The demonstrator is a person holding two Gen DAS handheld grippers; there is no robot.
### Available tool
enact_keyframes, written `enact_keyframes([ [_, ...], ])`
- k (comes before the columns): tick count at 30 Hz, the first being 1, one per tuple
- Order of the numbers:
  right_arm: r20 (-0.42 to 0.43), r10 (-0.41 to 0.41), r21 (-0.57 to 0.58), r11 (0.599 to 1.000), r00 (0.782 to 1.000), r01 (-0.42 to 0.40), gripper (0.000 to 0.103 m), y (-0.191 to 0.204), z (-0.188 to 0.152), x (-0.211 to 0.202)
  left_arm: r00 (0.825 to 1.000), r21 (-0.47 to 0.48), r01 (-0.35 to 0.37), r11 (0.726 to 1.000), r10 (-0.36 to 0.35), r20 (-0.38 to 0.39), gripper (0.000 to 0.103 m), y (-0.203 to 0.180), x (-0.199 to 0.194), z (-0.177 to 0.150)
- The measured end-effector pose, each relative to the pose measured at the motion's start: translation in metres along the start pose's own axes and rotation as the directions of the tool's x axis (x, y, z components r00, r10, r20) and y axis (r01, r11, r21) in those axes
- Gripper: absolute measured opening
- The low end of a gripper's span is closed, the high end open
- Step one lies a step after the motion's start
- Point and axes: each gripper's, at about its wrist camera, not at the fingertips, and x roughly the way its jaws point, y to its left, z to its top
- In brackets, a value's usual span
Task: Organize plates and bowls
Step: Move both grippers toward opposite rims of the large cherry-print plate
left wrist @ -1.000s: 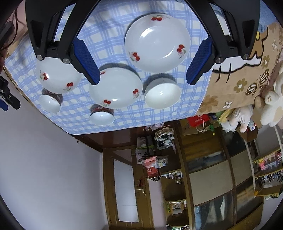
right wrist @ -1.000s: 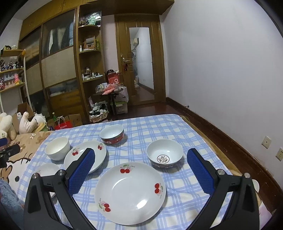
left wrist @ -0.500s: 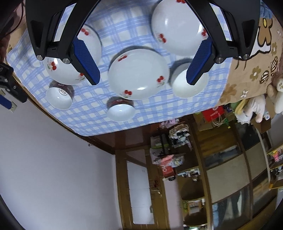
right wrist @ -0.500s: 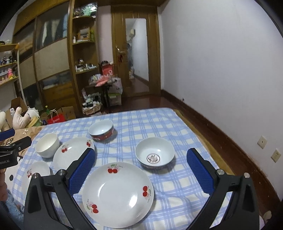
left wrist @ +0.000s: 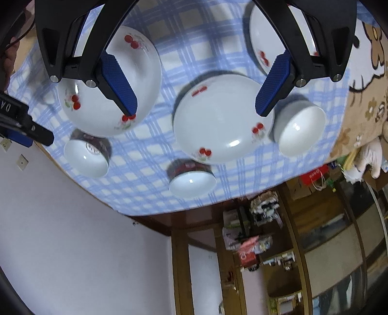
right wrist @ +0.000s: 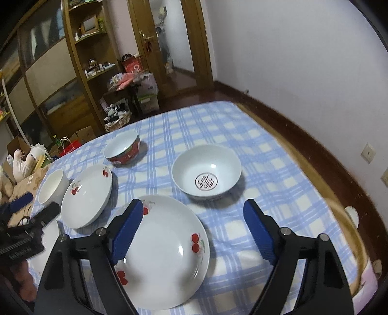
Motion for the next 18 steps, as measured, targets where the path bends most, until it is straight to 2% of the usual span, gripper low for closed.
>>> enact_keyframes([
  [3,-0.037,-0.013,0.0,1.0,0.999,0.013,0.089,-0.002,-0.003,0.011,0.999,0.001,0.029,1.0,-0.029,-0.046,0.097,-0.003,0.012,-0.008],
  [6,-0.061,0.02,0.02,1.0,0.998,-0.019,0.089,-0.006,-0.006,0.019,0.993,0.004,0.055,0.998,-0.055,-0.108,0.097,-0.007,0.026,-0.017],
  [12,-0.118,0.011,-0.001,1.0,0.993,-0.011,0.088,-0.001,-0.009,0.03,0.98,0.02,0.069,0.997,-0.064,-0.188,0.097,-0.016,0.045,-0.033],
  [15,-0.176,0.006,-0.002,1.0,0.984,-0.006,0.074,-0.002,-0.013,0.044,0.973,0.008,0.081,0.997,-0.077,-0.218,0.096,-0.019,0.055,-0.037],
  [17,-0.212,0.006,0.005,1.0,0.977,-0.005,0.071,-0.004,-0.015,0.053,0.969,0.004,0.078,0.997,-0.075,-0.235,0.086,-0.019,0.058,-0.039],
  [18,-0.22,0.006,0.007,1.0,0.976,-0.005,0.071,-0.004,-0.016,0.055,0.964,0.0,0.081,0.997,-0.078,-0.255,0.077,-0.02,0.061,-0.041],
])
